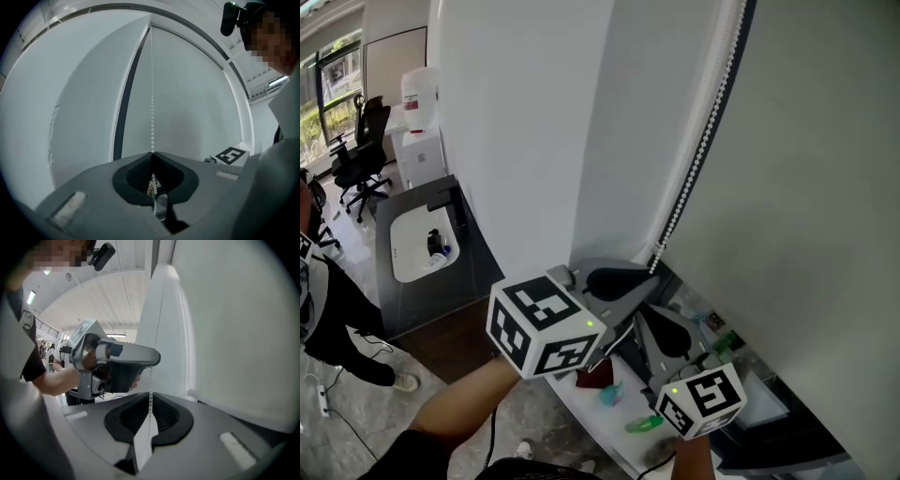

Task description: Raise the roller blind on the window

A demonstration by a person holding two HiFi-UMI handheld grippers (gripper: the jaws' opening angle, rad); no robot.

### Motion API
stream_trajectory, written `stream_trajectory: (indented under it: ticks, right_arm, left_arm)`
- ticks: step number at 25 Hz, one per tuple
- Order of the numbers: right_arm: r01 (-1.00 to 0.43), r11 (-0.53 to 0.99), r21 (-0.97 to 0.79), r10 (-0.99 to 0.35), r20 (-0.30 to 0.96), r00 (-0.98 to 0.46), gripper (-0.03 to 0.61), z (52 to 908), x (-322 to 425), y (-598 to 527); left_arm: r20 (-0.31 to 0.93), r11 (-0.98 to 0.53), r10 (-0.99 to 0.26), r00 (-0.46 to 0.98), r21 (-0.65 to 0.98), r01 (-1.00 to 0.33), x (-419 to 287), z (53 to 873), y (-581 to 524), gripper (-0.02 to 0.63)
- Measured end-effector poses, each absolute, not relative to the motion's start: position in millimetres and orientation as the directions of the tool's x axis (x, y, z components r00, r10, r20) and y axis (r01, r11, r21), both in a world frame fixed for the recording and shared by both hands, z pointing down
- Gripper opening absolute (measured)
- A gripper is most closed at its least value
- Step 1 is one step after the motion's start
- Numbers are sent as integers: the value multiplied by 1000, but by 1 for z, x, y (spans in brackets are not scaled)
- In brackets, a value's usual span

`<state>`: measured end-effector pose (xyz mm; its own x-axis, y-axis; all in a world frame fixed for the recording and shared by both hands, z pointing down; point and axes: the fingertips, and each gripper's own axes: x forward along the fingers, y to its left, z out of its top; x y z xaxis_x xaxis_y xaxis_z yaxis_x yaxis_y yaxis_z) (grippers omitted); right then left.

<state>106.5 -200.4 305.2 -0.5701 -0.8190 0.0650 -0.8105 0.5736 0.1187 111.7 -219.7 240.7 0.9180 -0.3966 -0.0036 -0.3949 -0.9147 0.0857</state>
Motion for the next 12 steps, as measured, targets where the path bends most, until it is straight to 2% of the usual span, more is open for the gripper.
stream_trajectory:
  ticks: [3, 6, 12]
  right_arm:
    - [-771, 636, 26, -771, -5, -636, 80, 284, 122, -181]
    - [-736, 674, -68, -737, -126, -664, 80, 250, 133, -177]
    - [-743, 670, -2, -732, -167, -660, 101, 198, 115, -201]
  left_arm:
    - [24, -918, -391, 920, 56, -391, 110, 246, -218, 11]
    - [48, -926, -368, 928, 65, -371, 112, 261, -216, 11]
    - [116, -924, -357, 927, 98, -369, 118, 307, -209, 11]
